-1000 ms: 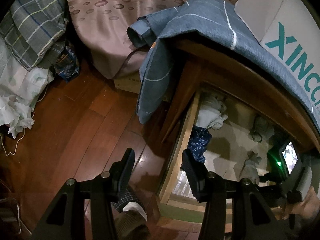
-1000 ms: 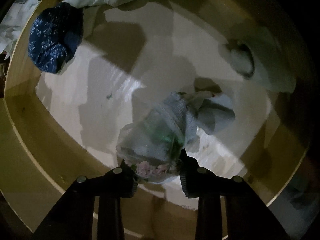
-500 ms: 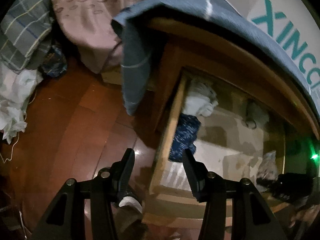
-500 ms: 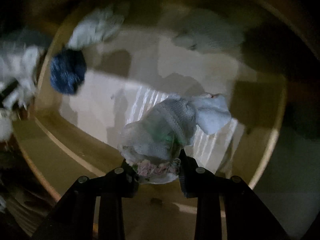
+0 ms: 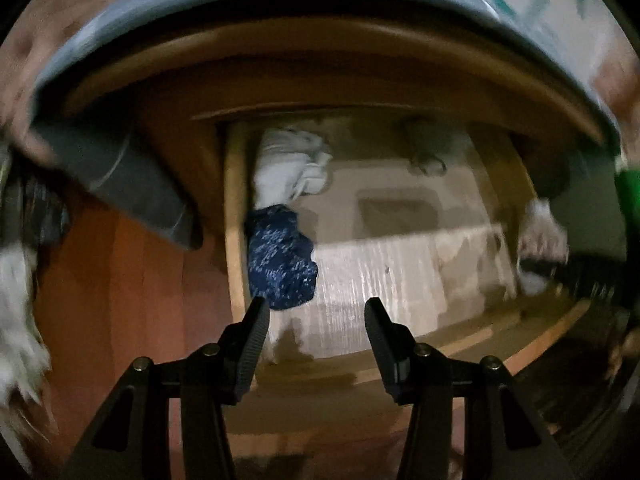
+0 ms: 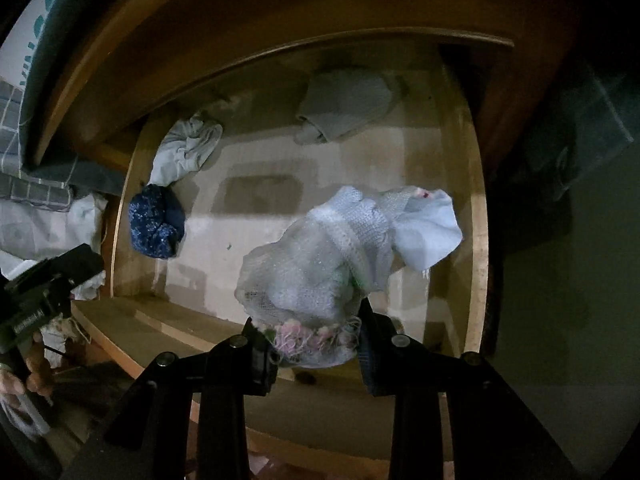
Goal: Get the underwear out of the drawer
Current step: 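Reach the left tool to the navy floral underwear while the right tool holds the mesh bag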
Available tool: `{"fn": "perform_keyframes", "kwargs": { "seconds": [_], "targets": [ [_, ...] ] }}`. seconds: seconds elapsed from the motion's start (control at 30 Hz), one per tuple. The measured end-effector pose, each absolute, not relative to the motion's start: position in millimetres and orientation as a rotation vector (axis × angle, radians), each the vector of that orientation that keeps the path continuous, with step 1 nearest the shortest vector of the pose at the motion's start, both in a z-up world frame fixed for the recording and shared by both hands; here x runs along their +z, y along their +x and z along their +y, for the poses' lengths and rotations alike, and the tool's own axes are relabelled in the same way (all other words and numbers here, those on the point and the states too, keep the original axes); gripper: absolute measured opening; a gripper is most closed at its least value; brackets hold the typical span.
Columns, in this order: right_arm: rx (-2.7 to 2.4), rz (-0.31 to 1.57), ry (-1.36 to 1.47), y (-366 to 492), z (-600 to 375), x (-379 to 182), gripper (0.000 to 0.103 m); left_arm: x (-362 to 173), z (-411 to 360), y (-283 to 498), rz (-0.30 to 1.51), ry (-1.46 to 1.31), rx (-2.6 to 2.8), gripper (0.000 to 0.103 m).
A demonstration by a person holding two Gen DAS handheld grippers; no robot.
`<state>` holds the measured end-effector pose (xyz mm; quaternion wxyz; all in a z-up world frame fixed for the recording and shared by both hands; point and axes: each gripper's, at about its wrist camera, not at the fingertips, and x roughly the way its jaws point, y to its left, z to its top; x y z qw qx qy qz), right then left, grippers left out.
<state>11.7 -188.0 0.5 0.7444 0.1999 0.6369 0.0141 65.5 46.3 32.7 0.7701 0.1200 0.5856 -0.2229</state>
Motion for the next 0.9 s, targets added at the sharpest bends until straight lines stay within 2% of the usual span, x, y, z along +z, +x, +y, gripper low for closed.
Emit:
{"fn": "perform_keyframes", "kwargs": {
  "seconds": [0.27, 0.7, 0.9],
  "targets": [
    [0.031, 1.364, 0.477, 6, -195, 9, 0.029, 4, 23, 76, 1.319, 0.463, -0.595, 0.051],
    [0.055, 1.366, 0.499, 5, -194, 7, 0.03, -37, 2, 95, 1.337, 0.629, -0.6, 0.051],
    [0.067, 1.374, 0.501, 5, -193, 5, 0.03, -50, -7, 97, 1.435, 0.657, -0.638, 0.051]
  ]
}}
